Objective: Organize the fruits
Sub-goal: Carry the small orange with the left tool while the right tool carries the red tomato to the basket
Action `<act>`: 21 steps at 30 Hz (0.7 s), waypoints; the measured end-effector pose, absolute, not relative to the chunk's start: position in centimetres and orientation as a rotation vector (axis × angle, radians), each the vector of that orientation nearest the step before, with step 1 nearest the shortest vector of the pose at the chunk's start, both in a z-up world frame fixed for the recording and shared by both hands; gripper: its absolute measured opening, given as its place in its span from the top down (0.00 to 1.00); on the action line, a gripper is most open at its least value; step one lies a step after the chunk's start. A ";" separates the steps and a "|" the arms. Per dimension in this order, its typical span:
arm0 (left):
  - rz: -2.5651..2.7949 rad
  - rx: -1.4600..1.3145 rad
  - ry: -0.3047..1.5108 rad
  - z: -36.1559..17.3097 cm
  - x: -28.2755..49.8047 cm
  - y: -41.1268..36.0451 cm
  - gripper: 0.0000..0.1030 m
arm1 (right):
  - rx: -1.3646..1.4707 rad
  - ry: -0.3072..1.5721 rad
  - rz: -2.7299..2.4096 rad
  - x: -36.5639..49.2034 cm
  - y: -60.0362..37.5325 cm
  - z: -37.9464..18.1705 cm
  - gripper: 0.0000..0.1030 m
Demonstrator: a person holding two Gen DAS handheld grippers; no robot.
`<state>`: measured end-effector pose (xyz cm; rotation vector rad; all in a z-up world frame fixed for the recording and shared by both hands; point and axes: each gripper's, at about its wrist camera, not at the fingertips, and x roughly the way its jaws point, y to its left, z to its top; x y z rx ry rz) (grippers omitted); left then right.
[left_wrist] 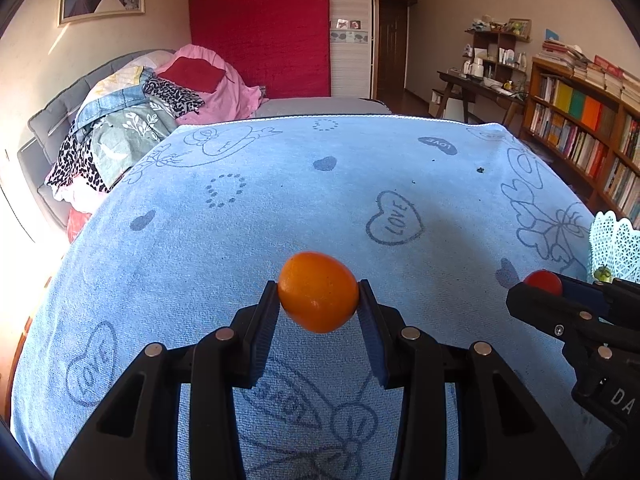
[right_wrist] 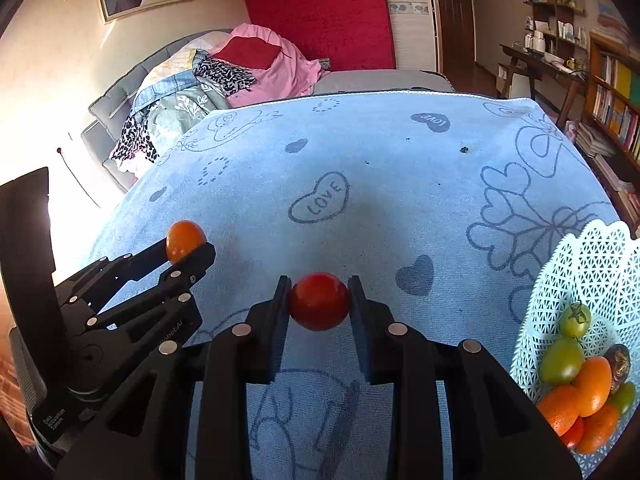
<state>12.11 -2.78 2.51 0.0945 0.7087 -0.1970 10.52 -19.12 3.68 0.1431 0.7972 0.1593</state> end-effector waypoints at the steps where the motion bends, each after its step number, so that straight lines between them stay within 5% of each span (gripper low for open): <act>1: -0.201 0.096 0.710 2.5 11.9 -2.9 0.61 | 0.147 0.795 0.157 10.3 -19.3 3.7 0.71; 21: -0.345 0.181 0.712 3.4 7.7 -9.6 0.61 | 0.269 0.678 0.016 2.5 -28.8 6.2 0.71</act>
